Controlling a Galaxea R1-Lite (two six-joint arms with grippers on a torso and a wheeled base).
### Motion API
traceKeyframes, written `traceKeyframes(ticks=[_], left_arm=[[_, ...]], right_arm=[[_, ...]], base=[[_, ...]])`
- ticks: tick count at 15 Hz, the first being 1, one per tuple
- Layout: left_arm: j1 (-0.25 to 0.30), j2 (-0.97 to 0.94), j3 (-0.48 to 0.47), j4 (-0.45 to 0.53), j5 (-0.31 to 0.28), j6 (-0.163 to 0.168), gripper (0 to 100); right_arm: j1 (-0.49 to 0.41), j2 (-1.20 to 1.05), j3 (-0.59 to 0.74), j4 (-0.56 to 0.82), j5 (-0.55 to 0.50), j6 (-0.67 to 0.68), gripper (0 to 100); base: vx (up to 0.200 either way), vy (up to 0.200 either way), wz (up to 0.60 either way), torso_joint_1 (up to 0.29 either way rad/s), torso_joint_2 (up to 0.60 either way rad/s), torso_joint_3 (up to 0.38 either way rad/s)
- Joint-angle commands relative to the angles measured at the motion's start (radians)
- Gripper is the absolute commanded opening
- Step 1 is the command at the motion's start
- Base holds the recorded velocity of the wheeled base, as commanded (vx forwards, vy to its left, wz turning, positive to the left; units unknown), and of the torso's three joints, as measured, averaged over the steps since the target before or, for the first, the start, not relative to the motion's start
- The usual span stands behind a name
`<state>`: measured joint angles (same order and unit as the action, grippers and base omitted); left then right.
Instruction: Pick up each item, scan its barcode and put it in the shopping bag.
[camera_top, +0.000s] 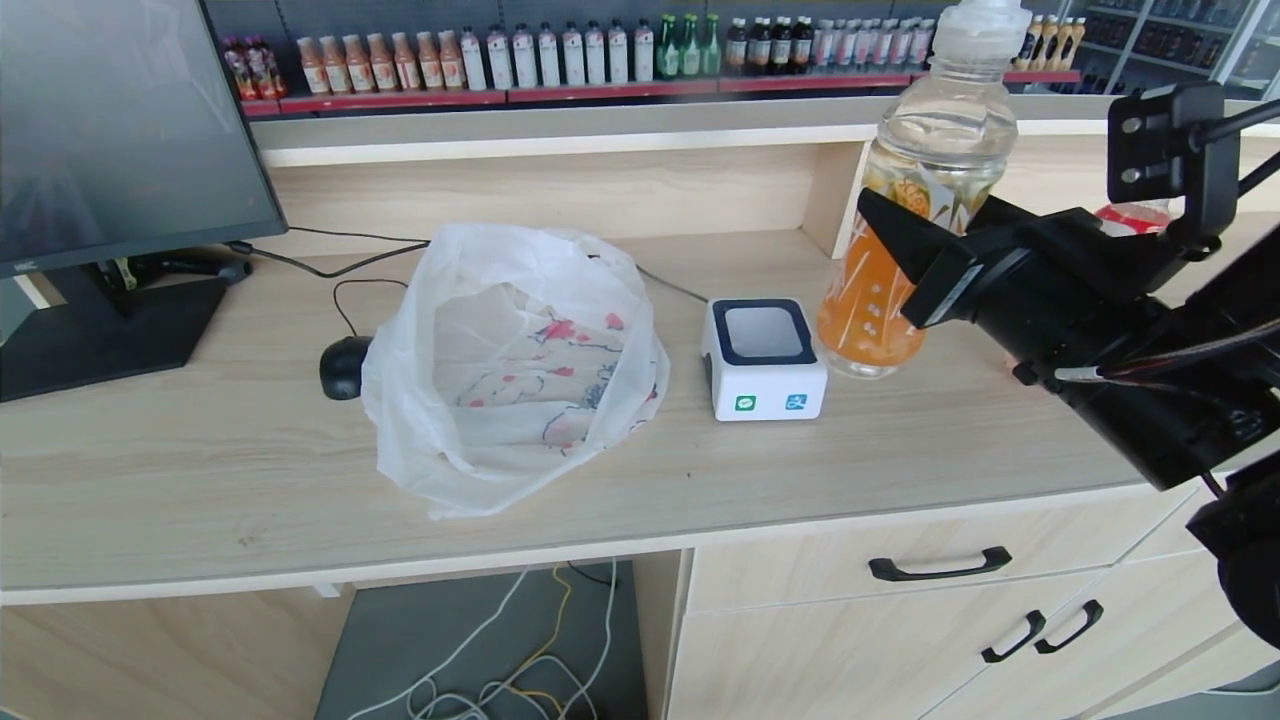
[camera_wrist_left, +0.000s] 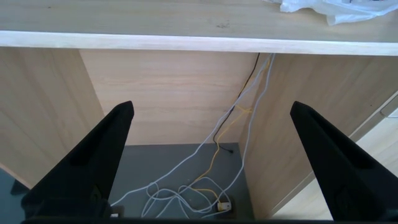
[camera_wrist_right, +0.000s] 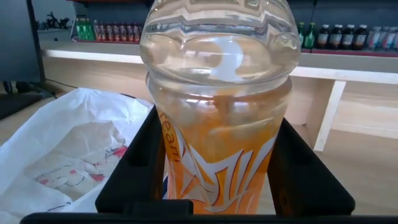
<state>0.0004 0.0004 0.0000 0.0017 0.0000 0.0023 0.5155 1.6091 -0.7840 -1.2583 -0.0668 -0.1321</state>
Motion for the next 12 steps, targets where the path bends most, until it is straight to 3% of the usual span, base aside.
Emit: traceKeyframes(ticks=[1, 11, 12], left_arm=[[0.001, 0.000, 0.000, 0.000, 0.000, 0.001, 100], [0.001, 0.000, 0.000, 0.000, 0.000, 0.002, 100], [0.000, 0.000, 0.000, 0.000, 0.000, 0.002, 100]], right_arm=[[0.000, 0.000, 0.002, -0.001, -0.001, 0.003, 0], [0.000, -0.034, 0.034, 0.000, -0.001, 0.003, 0], [0.000, -0.040, 0.039, 0.002, -0.001, 0.003, 0]], base=[[0.000, 0.200, 0.00, -0.007, 0.00, 0.007], [0.000, 0.200, 0.00, 0.002, 0.00, 0.001], [0.000, 0.000, 0.00, 0.000, 0.00, 0.000]])
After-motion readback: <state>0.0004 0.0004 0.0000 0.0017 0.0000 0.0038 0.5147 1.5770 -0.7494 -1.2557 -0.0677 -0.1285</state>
